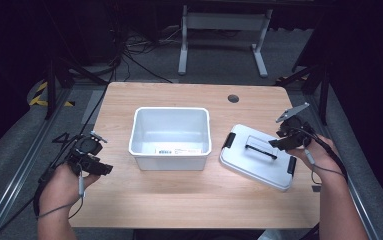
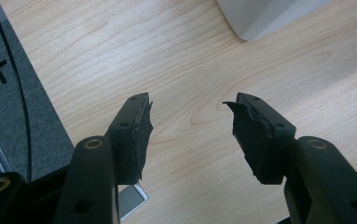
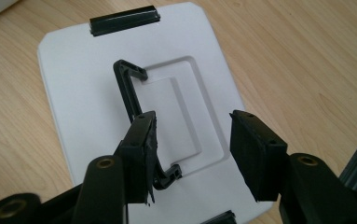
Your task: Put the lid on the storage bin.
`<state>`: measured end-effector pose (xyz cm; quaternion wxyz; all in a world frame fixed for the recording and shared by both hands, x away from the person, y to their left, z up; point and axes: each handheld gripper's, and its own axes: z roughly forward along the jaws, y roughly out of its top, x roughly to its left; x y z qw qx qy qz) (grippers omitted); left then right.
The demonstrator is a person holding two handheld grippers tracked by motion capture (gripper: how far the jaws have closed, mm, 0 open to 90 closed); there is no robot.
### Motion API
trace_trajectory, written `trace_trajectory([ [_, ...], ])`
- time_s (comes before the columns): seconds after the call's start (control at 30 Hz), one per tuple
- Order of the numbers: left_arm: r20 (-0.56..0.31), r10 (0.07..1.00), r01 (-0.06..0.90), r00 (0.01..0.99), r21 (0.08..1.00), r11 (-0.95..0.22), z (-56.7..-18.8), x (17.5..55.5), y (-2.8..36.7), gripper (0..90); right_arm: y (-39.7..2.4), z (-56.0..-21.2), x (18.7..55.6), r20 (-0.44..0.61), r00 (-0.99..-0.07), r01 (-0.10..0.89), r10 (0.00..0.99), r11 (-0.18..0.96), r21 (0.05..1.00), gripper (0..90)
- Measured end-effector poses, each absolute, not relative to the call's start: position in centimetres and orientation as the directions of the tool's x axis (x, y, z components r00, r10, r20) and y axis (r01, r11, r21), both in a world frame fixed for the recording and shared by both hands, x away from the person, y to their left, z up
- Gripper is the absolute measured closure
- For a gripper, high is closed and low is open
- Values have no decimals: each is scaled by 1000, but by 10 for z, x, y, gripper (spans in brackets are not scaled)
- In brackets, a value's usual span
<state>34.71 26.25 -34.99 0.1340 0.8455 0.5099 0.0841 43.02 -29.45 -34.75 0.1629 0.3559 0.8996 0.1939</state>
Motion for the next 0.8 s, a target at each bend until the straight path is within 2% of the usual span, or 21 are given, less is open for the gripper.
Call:
trace_trajectory([
  [0.2,16,879,832,477,313,-458,-350,348,260,472,-293,-347,429,-133,-706,575,696,673,466,501],
  [0.47,25,871,824,491,312,-473,-350,349,256,470,-280,-352,428,-56,-773,542,632,703,461,478],
  [0.57,21,869,823,494,310,-476,-350,349,256,468,-271,-361,431,-24,-791,547,611,725,419,457],
  [0.8,16,872,826,489,313,-469,-351,350,256,467,-263,-379,439,-15,-796,560,605,746,360,467],
])
